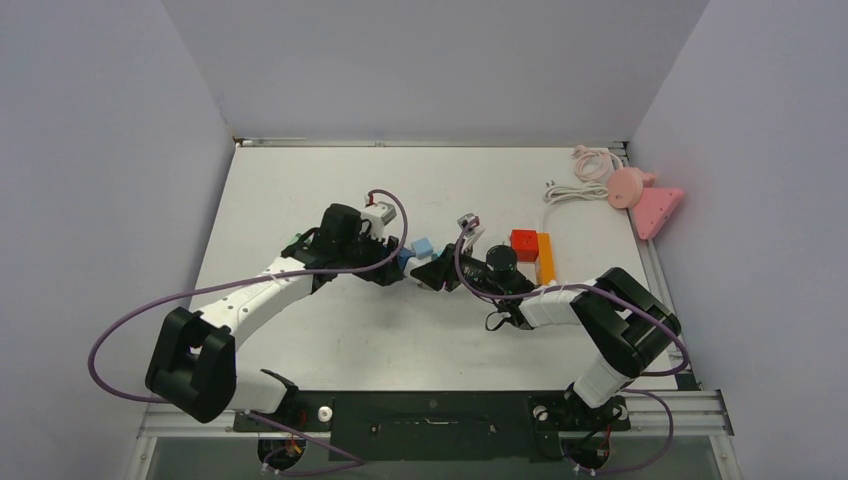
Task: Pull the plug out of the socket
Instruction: Remove the plug from the socket.
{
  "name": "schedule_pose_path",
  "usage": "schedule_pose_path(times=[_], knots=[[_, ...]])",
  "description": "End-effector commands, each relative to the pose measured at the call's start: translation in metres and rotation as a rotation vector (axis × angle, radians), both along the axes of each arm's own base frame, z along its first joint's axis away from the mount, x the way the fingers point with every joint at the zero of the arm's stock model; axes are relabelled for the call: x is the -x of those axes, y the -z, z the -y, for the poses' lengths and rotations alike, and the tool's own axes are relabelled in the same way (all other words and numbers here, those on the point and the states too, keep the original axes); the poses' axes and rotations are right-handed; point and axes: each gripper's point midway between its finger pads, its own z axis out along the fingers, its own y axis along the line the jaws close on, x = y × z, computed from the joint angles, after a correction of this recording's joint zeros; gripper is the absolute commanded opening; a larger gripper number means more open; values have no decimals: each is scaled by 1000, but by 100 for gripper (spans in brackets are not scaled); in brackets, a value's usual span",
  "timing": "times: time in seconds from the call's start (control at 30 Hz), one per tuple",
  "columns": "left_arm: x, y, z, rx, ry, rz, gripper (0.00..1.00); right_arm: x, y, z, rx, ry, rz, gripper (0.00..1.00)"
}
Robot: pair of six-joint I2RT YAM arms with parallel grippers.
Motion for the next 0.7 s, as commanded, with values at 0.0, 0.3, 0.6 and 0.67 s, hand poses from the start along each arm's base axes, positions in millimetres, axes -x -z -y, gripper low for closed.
schedule_pose_path(times=[0.0, 0.3, 0.6, 0.67], knots=[[-12, -50, 16, 139, 27, 127, 0, -11, 3, 9, 29, 44, 9, 5], [-27, -40, -9, 34, -127, 149, 0, -7, -6, 6, 32, 53, 40, 5], [-35, -43, -26, -39, -194, 211, 0, 5, -26, -5, -3, 10, 75, 5], [-35, -43, -26, -37, -193, 212, 0, 6, -29, -5, -5, 9, 80, 5]])
